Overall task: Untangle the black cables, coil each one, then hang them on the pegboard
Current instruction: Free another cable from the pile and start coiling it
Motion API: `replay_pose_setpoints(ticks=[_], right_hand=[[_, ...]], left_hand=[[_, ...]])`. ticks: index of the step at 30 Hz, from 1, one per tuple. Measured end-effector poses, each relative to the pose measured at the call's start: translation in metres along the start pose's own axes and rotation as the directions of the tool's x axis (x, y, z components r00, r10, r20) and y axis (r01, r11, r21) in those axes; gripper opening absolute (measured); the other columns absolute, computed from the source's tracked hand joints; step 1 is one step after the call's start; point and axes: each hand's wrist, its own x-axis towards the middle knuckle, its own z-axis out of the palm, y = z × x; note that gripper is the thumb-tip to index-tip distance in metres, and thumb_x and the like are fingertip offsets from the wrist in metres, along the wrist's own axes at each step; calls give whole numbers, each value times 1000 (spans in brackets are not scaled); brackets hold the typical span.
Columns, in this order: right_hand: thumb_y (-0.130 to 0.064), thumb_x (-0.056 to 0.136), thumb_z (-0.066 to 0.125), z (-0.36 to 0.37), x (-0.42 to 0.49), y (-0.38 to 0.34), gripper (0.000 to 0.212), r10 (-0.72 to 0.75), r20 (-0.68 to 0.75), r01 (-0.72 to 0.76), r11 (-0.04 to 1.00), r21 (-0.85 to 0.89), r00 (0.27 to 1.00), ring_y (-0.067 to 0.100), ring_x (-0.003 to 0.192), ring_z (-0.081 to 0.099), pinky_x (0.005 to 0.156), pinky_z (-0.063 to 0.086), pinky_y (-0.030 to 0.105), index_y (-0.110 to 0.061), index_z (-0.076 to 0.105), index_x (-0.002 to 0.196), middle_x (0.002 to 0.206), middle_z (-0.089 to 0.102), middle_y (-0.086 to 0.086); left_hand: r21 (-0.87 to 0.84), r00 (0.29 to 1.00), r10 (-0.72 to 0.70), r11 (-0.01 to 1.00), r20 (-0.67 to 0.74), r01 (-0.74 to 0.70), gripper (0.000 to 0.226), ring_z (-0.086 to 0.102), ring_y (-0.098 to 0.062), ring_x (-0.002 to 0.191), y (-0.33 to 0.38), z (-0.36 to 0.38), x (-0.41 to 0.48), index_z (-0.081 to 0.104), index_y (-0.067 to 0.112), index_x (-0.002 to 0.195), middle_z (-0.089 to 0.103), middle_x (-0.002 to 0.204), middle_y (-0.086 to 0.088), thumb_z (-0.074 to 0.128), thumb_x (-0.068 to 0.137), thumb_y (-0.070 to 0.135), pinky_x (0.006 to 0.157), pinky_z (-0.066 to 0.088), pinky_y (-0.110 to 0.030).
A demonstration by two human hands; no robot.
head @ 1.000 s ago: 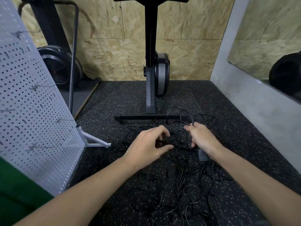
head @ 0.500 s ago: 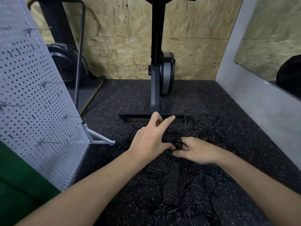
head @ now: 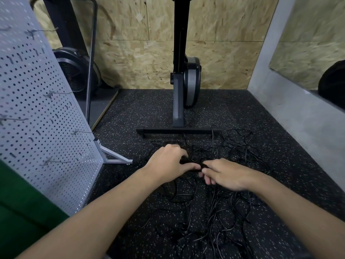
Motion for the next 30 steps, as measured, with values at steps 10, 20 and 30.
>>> replay_pose_setpoints(ticks=[10,20,30], right_hand=[[-25,110,50,-14,-7,1,18,-93,-38,98,985,142,995,7,75,68,79,56,34,-19,64,101,86,77,-7],[-21,110,51,-7,-10,4,20,-1,230,-47,978,202,973,7,67,65,66,54,24,-8,66,113,79,67,-3],[-31,111,46,-11,-8,7,27,19,27,-24,983,182,999,-1,55,52,54,47,19,-17,67,102,73,53,-7]], left_hand=[[-361,997,-63,932,-49,41,71,62,-16,114,-19,1,-1,66,25,137,62,133,4,80,79,64,103,50,-33],[-507,999,-16,862,-38,-6,28,67,-4,64,-19,-2,-5,74,22,93,74,76,6,82,86,48,63,48,-17],[-211,978,184,964,93,-162,94,57,-14,119,-16,3,-4,35,57,139,54,129,12,94,66,50,102,53,-44]])
